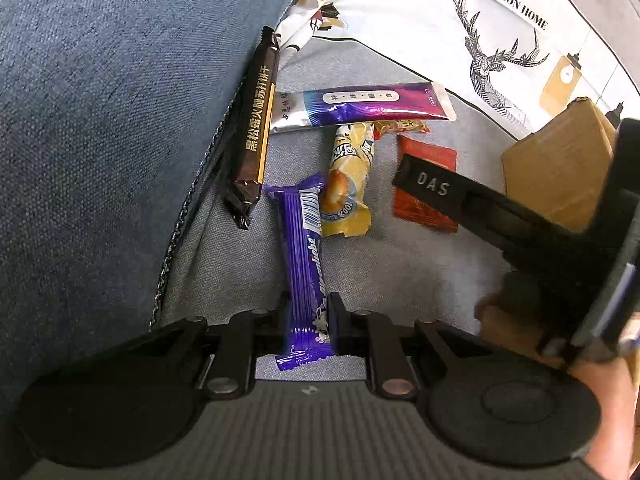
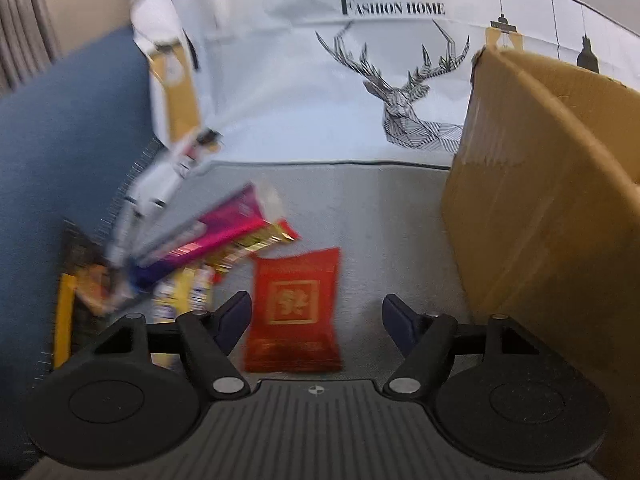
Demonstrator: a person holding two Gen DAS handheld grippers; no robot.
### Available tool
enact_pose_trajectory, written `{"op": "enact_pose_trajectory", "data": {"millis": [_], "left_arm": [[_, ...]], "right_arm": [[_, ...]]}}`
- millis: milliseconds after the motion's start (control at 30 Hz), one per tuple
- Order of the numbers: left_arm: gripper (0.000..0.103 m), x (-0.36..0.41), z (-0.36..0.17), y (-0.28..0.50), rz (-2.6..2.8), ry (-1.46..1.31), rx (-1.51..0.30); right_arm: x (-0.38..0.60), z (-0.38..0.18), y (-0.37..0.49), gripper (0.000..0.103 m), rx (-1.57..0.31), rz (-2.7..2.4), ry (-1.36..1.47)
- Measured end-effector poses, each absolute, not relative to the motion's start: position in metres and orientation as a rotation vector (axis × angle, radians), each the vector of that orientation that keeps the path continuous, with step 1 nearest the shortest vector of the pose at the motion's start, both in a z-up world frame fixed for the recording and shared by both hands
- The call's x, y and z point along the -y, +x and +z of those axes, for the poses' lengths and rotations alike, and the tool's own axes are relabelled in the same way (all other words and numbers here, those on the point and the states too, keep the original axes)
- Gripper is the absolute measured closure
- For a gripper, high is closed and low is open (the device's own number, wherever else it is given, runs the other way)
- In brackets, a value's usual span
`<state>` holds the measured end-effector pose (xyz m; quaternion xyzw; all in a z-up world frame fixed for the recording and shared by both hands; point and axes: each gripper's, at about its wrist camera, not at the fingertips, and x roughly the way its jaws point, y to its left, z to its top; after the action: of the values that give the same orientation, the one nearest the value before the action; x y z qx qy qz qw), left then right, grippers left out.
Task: Organize snacks
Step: 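Grasp the purple candy bar with left tool while right tool grasps red packet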
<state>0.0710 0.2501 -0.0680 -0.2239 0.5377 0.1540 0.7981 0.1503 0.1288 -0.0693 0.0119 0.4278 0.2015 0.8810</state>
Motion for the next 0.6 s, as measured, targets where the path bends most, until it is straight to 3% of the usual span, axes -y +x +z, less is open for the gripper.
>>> {"op": "enact_pose_trajectory", "data": {"millis": [67,133,200,233,267,600], "left_arm": [[0.085,-0.25,-0.068,0.071,0.331,-0.485,-1.156],[0.085,-0.25,-0.069,0.073,0.333,-0.482,-1.157],[0.085,-0.251,-0.07,0.074,0.332,-0.488,-1.155],[0.085,-0.251,-0.069,0.074,0.332,-0.491,-1.154],[0.085,-0.251,-0.069,0.075,0.332,-0.492,-1.153],[0.085,-0.251,-0.06,0.064,0.268,-0.529,-1.119]], "right_arm": [[-0.13,-0.076,0.153,0.022,-0.9,0.429,0.036],[-0.137,-0.077,0.152,0.025,-0.89,0.443,-0.004],[-0.137,-0.077,0.151,0.042,-0.874,0.447,-0.009],[-0.136,-0.075,0.15,0.057,-0.859,0.451,-0.014],[-0.136,-0.074,0.149,0.06,-0.852,0.46,-0.018],[-0.106,-0.017,0.118,0.061,-0.745,0.508,0.059]]}}
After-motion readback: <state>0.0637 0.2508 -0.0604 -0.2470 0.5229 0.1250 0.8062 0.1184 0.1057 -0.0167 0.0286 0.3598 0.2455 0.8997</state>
